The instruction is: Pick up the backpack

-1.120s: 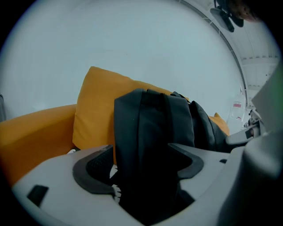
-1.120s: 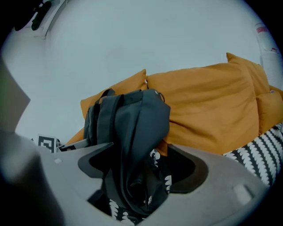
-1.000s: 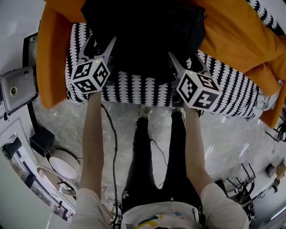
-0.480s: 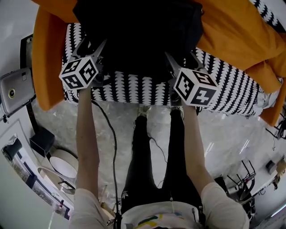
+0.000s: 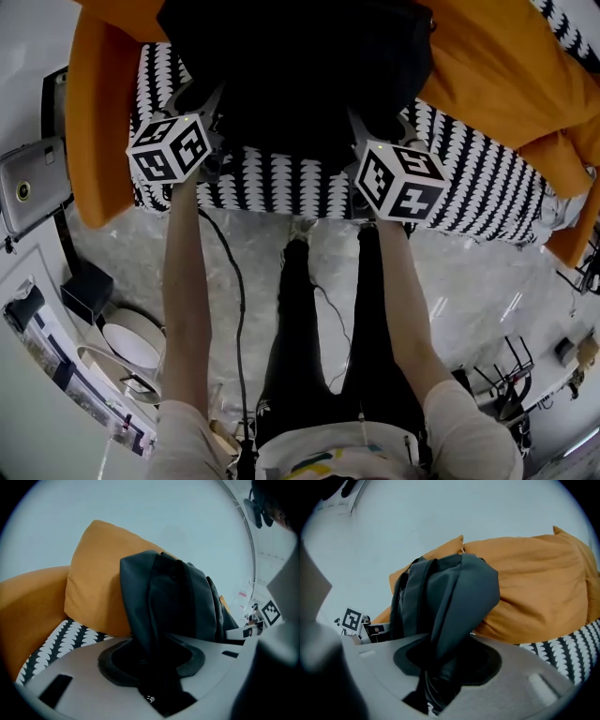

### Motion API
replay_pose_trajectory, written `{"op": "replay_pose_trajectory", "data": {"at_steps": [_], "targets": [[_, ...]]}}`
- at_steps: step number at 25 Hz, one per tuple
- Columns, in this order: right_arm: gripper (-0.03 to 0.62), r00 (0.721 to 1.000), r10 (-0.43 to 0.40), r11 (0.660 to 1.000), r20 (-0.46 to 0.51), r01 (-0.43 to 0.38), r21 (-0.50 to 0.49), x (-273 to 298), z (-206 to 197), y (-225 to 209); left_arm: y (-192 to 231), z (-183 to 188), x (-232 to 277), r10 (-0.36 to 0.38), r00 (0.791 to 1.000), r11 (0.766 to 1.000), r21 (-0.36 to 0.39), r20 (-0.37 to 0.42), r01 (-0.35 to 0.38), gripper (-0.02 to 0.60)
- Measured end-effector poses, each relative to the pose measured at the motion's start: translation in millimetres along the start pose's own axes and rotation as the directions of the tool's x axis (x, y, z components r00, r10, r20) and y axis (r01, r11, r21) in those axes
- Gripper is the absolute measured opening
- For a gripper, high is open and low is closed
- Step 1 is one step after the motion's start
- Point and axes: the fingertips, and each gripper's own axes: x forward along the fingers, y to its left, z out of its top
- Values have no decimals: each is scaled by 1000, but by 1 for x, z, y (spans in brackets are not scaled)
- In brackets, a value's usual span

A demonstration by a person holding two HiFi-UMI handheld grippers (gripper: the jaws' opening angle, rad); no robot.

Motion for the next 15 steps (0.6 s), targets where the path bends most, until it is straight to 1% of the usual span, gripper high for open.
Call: {"op": "replay_pose_trajectory", "data": {"at_steps": [4,7,10,12,15], "targets": [[141,1000,-22,999,-4,21,-37,1,0,1,-6,-1,1,27,999,998,50,-42,-25,122],[116,999,-32,997,5,33,-73,0,0,6,-9,0,-3,51,998,996,76,-39,-48,97],[94,999,-36,994,22,38,-107,-4,4,13,-12,6,-12,86,996,991,108,-20,-84,85],[86,999,-38,992,30,41,-120,-8,12,16,-18,14,-19,109,994,984,143,1,-108,82],[81,997,-48,989,53,55,-137,-25,35,18,-36,37,-35,120,991,974,189,58,-129,79]]}}
